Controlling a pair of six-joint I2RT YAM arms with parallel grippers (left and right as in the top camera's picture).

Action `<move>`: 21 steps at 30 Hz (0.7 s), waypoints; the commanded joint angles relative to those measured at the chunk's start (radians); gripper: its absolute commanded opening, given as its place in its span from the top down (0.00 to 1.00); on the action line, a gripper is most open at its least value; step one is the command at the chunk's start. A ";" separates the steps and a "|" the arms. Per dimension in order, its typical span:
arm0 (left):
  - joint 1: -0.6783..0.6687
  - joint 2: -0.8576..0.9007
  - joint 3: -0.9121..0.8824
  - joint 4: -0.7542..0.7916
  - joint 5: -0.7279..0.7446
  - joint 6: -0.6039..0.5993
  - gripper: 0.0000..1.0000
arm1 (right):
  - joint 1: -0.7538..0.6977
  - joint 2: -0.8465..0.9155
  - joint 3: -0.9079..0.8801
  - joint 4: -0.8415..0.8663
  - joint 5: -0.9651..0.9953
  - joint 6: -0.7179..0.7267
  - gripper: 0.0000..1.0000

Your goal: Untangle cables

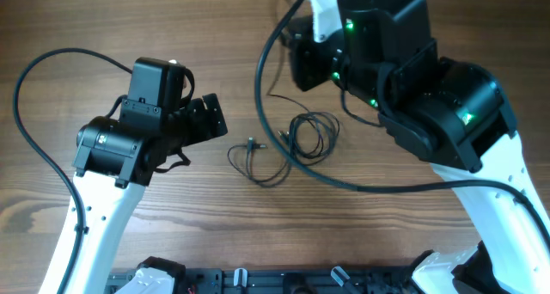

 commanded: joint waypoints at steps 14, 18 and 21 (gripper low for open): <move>0.005 0.003 0.013 -0.026 0.013 0.005 0.10 | -0.036 -0.353 0.013 0.689 0.097 -0.079 0.96; 0.005 0.003 0.013 -0.027 0.025 0.006 0.13 | -0.036 -0.431 0.013 0.843 0.030 -0.075 0.96; 0.004 0.003 0.013 -0.002 0.256 0.157 0.16 | -0.036 -0.466 0.013 0.869 -0.024 -0.071 0.96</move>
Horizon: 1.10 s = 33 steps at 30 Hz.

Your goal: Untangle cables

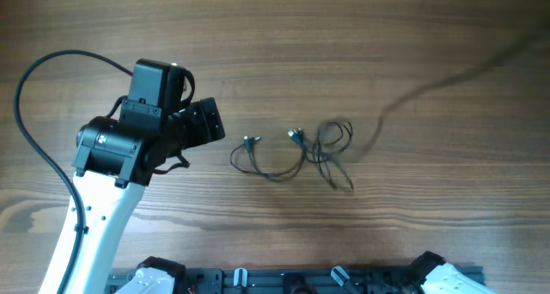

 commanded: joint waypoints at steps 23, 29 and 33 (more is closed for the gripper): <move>-0.417 0.550 0.013 0.276 0.610 0.866 0.12 | 0.002 0.030 -0.012 -0.301 -0.136 -0.021 0.96; -0.518 0.605 0.013 0.475 0.542 0.865 0.28 | 0.002 0.029 -0.012 -0.364 -0.137 -0.043 0.96; -0.541 0.627 0.013 0.584 0.404 0.798 0.31 | 0.002 0.029 -0.012 -0.391 -0.137 -0.043 0.96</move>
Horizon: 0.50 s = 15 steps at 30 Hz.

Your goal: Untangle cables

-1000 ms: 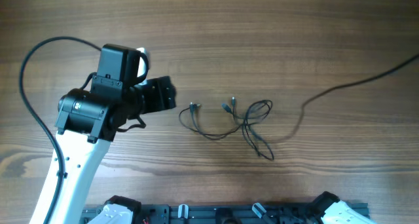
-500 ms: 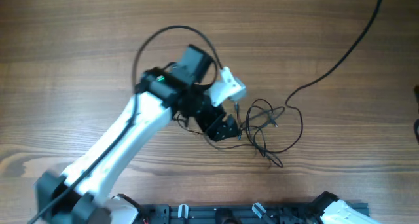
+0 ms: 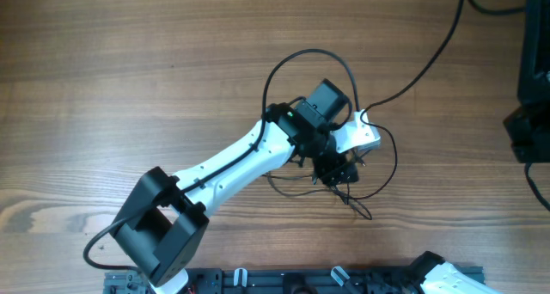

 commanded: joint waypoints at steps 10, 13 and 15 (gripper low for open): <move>-0.014 0.133 0.012 0.148 -0.238 -0.109 0.32 | 0.002 -0.003 -0.001 -0.046 -0.002 -0.021 0.96; -0.014 0.165 0.012 0.146 -0.237 -0.117 0.34 | 0.002 -0.003 -0.001 -0.053 -0.002 -0.021 0.96; -0.014 0.171 0.012 0.142 -0.238 -0.116 0.53 | 0.002 -0.002 -0.001 -0.056 -0.001 -0.021 0.96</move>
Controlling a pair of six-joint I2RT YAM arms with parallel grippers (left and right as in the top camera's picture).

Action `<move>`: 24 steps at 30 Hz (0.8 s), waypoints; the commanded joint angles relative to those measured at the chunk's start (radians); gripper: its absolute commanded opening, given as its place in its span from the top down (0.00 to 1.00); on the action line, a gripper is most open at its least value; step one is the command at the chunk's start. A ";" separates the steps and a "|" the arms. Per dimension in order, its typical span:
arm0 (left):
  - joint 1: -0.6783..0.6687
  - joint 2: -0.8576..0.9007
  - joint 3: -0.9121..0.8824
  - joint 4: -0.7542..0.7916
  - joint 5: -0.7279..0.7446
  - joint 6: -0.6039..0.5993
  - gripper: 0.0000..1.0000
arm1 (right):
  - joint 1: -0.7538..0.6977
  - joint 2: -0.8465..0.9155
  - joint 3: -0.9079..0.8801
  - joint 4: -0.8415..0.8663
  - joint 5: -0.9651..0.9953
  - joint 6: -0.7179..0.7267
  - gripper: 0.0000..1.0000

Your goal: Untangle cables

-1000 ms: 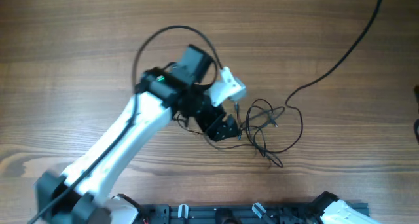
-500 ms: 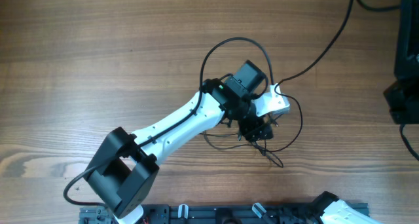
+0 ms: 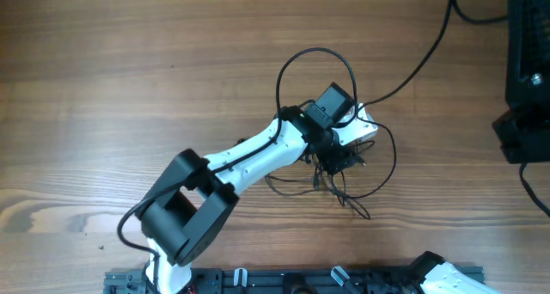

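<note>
A thin black cable (image 3: pixel 290 184) lies tangled on the wooden table, with loose strands trailing to the lower right (image 3: pixel 359 208). My left arm reaches from the bottom left across the table, and its gripper (image 3: pixel 342 161) is down on the knot of the tangle. The wrist hides its fingers from above, so the jaws cannot be read. Of the right arm only the dark body (image 3: pixel 524 88) shows at the right edge; its gripper is out of view.
The left arm's own thick black lead (image 3: pixel 309 58) arches above its wrist. Another thick lead (image 3: pixel 417 70) runs from the wrist toward the top right. A black rail (image 3: pixel 284 281) lines the table's front edge.
The left wrist has shifted slightly right and up over the tangle, and its elbow has swung right. The cable lies much as before. The right arm's body has shifted a little at the right edge.
At first the left arm sat folded at the left while the right arm hung over the cable at the centre. Then the right arm was gone and the cable lay spread wider. Later the left gripper was down on the tangle, where it stays.
</note>
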 commanded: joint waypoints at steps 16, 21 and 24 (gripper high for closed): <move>0.411 -0.075 0.012 -0.230 -0.570 -0.279 0.96 | 0.002 -0.002 -0.001 -0.248 0.583 -0.044 0.96; 0.594 -0.127 0.012 -0.328 -0.522 -0.299 0.96 | 0.002 -0.003 -0.001 -0.284 0.957 -0.044 0.96; 0.687 -0.136 0.012 -0.359 -0.468 -0.299 0.96 | 0.002 -0.003 -0.001 -0.276 1.322 -0.043 0.96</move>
